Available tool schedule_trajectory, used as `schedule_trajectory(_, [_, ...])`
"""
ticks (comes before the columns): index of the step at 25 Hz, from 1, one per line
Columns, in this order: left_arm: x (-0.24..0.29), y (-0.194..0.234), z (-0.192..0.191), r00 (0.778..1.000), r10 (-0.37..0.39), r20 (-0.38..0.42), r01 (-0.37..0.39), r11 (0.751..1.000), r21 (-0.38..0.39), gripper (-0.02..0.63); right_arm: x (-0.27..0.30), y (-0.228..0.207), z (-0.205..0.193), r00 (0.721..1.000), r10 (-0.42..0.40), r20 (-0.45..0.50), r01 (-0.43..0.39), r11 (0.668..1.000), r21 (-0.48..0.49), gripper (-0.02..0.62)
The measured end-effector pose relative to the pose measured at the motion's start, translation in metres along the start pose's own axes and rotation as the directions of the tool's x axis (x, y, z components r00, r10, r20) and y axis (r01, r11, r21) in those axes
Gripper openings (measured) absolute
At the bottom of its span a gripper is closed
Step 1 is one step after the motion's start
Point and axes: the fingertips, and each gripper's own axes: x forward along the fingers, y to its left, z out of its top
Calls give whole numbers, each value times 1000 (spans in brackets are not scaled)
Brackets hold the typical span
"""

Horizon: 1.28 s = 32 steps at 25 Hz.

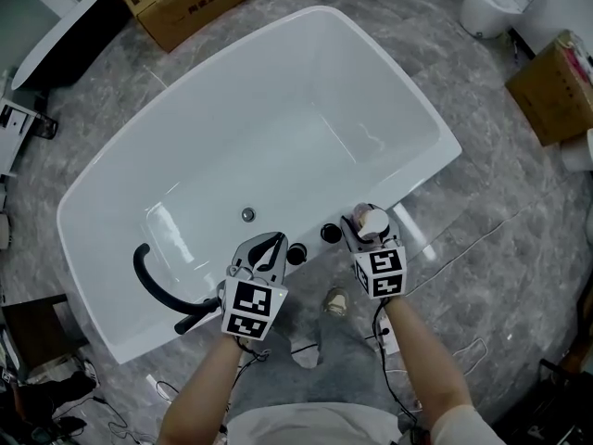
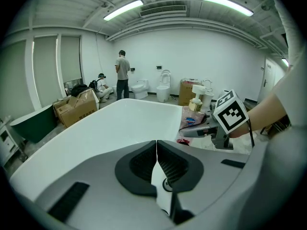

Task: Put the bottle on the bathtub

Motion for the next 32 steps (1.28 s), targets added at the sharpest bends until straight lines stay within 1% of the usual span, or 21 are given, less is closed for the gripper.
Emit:
schedule_trajectory(3, [-5, -3, 2, 1000, -11, 3, 11, 1000, 7, 21, -3, -2, 1, 1000, -6, -14, 7, 1000, 13, 302])
schedule_trajectory(6, [-12, -6, 3, 1000, -17, 5, 17, 1000, 12, 21, -10, 0, 1, 999, 11, -32, -10, 1000, 19, 339])
schedule_trajectory(13, [-40, -4, 16, 1000, -26, 5, 26, 999, 25, 21, -44, 6, 22, 999, 21, -45, -19, 999, 33, 357])
schedule_trajectory(17, [-66, -1, 35, 999, -22, 37, 21, 1000, 23, 21, -75, 9, 37, 999, -7, -42, 9, 999, 42, 357])
schedule_trajectory(21, [-91, 0, 50, 998, -19, 53, 18, 999, 29, 21, -115, 11, 59, 999, -48, -8, 49, 995, 83, 353])
schedule_trajectory(22, [-98, 0, 54, 998, -19, 59, 17, 999, 28, 21, -126, 14, 66, 999, -53, 4, 53, 995, 86, 335])
schedule_trajectory(24, [-112, -1, 64, 997, -19, 74, 16, 999, 32, 21, -150, 21, 84, 998, -57, 34, 54, 996, 73, 256])
schedule_trajectory(25, [-119, -2, 70, 996, -20, 82, 17, 999, 36, 21, -161, 25, 95, 997, -54, 52, 51, 997, 64, 234])
schedule_trajectory(29, [-144, -5, 95, 993, -26, 118, 18, 998, 64, 21, -203, 44, 143, 991, -31, 128, 28, 999, 28, 184])
schedule_trajectory(32, [-170, -13, 119, 986, -43, 160, 25, 994, 109, 21, -234, 61, 172, 986, -11, 165, 9, 1000, 17, 141])
